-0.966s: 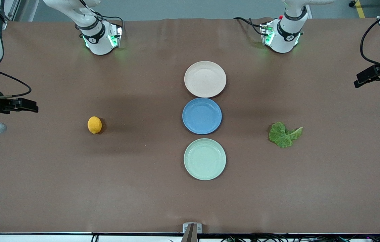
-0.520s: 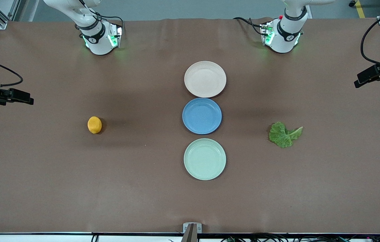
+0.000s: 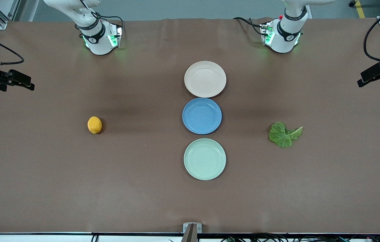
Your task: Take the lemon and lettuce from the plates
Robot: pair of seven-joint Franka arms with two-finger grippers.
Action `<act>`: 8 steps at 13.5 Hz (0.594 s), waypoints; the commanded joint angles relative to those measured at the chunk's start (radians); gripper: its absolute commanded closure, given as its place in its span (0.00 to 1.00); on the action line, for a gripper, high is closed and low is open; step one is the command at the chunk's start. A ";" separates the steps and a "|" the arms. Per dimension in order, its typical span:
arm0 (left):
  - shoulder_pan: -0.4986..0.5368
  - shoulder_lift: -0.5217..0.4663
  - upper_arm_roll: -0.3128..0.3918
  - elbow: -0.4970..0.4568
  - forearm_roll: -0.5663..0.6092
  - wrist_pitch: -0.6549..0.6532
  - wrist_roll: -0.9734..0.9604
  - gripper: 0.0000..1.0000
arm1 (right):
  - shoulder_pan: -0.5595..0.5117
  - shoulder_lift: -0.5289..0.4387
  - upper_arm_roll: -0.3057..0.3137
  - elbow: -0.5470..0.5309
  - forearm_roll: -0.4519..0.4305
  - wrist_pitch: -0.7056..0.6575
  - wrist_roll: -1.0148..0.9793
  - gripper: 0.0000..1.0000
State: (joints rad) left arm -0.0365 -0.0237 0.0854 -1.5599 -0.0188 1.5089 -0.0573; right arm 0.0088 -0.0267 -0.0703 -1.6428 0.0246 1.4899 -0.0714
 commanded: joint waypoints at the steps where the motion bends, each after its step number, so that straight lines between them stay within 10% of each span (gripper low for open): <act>1: -0.002 -0.005 0.007 0.007 -0.015 0.005 0.014 0.00 | -0.010 -0.055 0.010 -0.055 0.008 0.032 0.016 0.00; 8: -0.003 -0.005 0.005 0.007 -0.021 0.010 0.013 0.00 | 0.011 -0.073 0.015 -0.052 0.003 0.061 0.015 0.00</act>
State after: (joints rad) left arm -0.0373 -0.0236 0.0847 -1.5590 -0.0192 1.5154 -0.0573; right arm 0.0144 -0.0551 -0.0596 -1.6611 0.0246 1.5309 -0.0707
